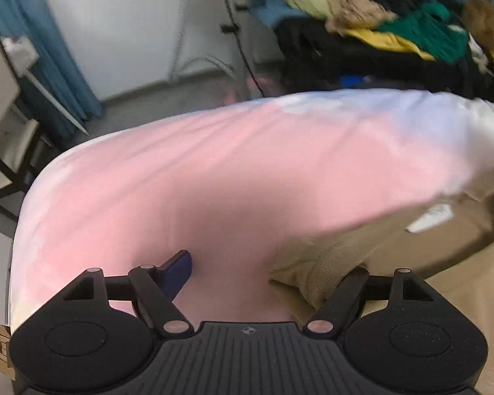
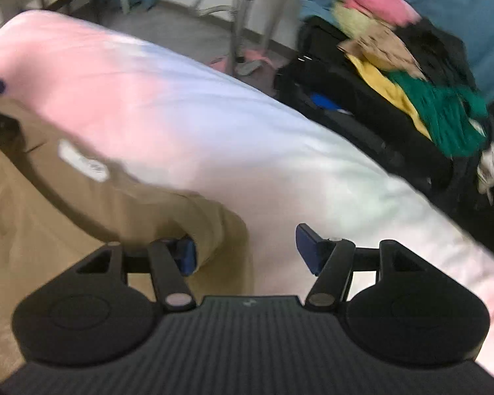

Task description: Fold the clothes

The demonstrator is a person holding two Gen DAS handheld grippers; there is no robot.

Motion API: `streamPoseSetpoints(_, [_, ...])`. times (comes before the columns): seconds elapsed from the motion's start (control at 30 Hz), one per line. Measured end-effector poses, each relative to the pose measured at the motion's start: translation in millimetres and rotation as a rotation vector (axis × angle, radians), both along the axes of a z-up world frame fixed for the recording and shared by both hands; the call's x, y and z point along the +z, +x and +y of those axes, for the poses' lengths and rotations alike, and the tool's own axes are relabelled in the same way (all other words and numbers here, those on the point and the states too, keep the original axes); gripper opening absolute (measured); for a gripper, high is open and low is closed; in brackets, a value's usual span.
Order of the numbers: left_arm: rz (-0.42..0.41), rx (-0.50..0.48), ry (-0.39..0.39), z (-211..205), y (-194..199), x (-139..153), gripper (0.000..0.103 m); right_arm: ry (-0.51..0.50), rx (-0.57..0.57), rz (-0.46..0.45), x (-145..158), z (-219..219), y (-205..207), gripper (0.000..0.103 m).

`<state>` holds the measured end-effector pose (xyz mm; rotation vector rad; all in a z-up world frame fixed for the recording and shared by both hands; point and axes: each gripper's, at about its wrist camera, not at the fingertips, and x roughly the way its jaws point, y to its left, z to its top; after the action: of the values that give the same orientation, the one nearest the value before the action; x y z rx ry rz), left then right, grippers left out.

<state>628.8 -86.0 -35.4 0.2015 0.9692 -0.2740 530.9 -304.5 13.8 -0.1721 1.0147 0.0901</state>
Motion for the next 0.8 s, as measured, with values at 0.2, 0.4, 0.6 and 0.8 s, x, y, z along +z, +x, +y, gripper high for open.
streamPoseSetpoints(0.2, [0.005, -0.05, -0.003, -4, -14, 25, 0.091, 0.121, 0.043, -0.086, 40, 15, -18, 0.063])
streamPoseSetpoints(0.4, [-0.235, 0.012, -0.147, 17, -149, 69, 0.092, 0.247, -0.124, -0.317, 68, 10, -125, 0.063])
streamPoseSetpoints(0.6, [-0.38, 0.122, -0.246, 47, -324, 61, 0.092, 0.28, -0.199, -0.505, 78, 19, -281, 0.063])
streamPoseSetpoints(0.8, [-0.457, 0.161, -0.255, 58, -460, 53, 0.092, 0.319, -0.236, -0.617, 84, 29, -399, 0.063])
